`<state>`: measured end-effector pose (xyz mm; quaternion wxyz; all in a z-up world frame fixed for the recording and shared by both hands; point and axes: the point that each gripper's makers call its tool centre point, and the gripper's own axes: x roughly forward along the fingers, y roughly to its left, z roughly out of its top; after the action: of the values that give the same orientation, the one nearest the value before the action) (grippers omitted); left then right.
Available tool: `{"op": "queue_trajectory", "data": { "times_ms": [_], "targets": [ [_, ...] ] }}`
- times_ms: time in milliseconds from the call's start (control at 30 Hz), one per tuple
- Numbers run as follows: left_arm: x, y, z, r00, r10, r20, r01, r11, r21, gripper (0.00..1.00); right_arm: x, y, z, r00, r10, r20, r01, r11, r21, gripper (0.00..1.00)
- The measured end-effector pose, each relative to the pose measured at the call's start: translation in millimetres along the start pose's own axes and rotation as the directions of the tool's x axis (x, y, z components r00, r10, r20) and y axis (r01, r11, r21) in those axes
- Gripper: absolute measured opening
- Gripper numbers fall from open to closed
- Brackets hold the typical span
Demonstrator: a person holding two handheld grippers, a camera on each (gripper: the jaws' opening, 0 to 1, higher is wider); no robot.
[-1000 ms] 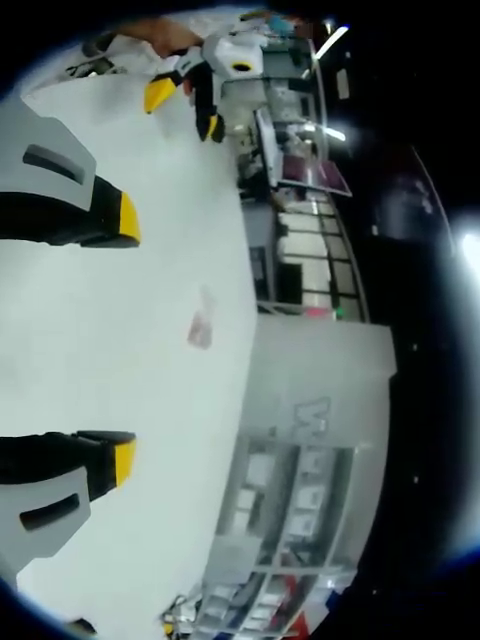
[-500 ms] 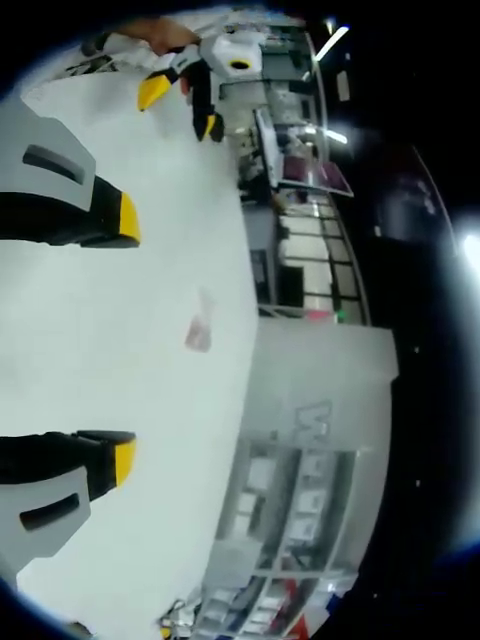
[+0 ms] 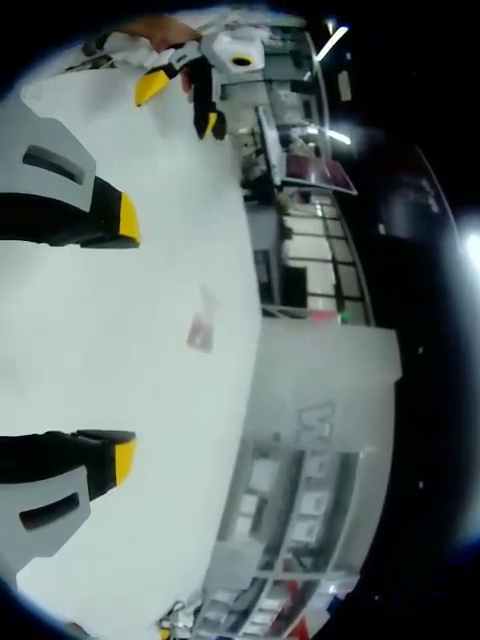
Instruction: Open the resealable bag by pulling the two sides of the seal apart until the entire bag opening is separated and visibly accessible.
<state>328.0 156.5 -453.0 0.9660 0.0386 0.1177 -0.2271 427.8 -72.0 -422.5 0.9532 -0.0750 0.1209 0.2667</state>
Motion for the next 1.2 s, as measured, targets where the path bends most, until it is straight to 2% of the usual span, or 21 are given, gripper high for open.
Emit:
{"op": "queue_trajectory", "data": {
  "times_ms": [1200],
  "targets": [
    [6, 3.0, -3.7, 1.0, -0.014, 0.0, 0.014, 1.0, -0.013, 0.86, 23, 9, -1.3, 0.999, 0.016, -0.028, -0.016, 1.0, -0.003, 0.72]
  ]
}}
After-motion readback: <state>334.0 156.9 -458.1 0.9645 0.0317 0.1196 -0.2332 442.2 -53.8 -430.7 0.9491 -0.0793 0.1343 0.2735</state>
